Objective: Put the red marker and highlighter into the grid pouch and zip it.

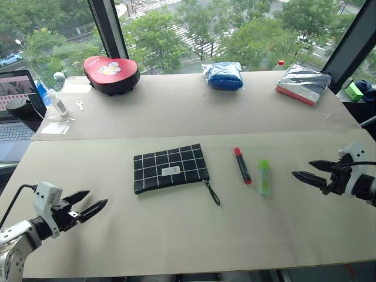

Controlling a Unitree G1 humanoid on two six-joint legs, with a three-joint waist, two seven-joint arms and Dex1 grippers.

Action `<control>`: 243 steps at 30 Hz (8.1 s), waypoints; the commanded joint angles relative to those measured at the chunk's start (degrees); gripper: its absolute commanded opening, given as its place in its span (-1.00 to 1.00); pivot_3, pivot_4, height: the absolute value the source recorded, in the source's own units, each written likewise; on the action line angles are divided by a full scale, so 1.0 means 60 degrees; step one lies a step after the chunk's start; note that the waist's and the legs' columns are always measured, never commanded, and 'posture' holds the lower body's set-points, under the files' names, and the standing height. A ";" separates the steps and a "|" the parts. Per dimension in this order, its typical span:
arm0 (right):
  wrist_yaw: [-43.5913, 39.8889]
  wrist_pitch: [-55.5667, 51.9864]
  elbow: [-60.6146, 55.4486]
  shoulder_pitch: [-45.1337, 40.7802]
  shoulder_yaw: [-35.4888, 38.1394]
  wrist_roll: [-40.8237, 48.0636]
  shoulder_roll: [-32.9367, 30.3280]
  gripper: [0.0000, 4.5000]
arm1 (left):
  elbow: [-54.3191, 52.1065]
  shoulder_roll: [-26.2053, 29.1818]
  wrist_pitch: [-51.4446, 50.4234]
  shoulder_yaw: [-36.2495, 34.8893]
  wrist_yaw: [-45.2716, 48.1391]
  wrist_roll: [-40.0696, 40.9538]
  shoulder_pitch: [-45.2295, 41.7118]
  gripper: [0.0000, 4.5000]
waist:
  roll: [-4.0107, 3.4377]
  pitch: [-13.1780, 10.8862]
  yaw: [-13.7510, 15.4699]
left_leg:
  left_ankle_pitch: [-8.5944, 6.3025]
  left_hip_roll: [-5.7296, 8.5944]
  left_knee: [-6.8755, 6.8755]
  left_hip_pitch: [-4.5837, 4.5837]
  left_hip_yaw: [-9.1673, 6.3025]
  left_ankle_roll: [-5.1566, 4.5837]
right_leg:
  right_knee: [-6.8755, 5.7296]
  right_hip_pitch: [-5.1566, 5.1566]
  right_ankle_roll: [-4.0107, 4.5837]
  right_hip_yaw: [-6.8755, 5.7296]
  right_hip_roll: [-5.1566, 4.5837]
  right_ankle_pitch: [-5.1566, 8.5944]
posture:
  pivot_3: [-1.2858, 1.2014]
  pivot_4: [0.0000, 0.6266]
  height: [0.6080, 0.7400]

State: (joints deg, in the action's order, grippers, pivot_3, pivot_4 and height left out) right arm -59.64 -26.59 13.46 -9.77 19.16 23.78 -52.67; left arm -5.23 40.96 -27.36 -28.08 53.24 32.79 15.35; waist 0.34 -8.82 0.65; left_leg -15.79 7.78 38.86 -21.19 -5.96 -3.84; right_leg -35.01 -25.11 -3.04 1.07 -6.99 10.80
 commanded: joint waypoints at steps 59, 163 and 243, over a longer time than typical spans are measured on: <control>0.0875 0.1995 -0.0828 -0.4407 -0.7797 -0.4481 0.3877 -0.98 | 0.4158 0.1634 1.1701 0.4110 0.1097 -0.4626 -0.4015 1.00 | 0.0014 0.0009 -0.0214 | 0.0042 -0.0018 0.0023 -0.0042 0.0044 0.0015 | -0.0039 -0.0148 0.0027 -0.0070 0.0020 -0.0018 | 0.03 -0.52 1.00; 0.3946 -0.0697 0.0098 -0.5118 -0.4150 -0.2118 0.5881 0.49 | 0.0651 -0.1127 0.5513 0.5061 -0.1552 -0.2931 -0.5051 -1.00 | 0.0017 0.0013 -0.0256 | 0.0044 -0.0012 0.0142 -0.0130 0.0067 0.0022 | -0.0165 -0.0192 0.0033 -0.0048 0.0014 -0.0022 | 0.03 -0.52 1.00; 0.2894 -0.1249 0.0592 -0.6825 -0.5847 -0.2861 0.7979 -0.99 | 0.1007 -0.2193 0.5448 0.4842 -0.1249 -0.3536 -0.5299 -1.00 | 0.0013 0.0011 -0.0428 | 0.0041 -0.0016 0.0139 -0.0132 0.0061 0.0029 | -0.0168 -0.0200 0.0037 -0.0053 0.0024 -0.0024 | 0.03 -0.52 1.00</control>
State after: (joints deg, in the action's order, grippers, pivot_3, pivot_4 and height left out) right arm -41.23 -32.80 21.81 -51.37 -14.41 5.20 -6.50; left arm 1.56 27.91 3.64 1.18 45.49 11.19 -15.65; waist 0.42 -8.75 -1.92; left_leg -15.55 7.68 39.68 -21.99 -5.59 -3.66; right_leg -36.02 -26.31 -2.82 0.76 -6.84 10.65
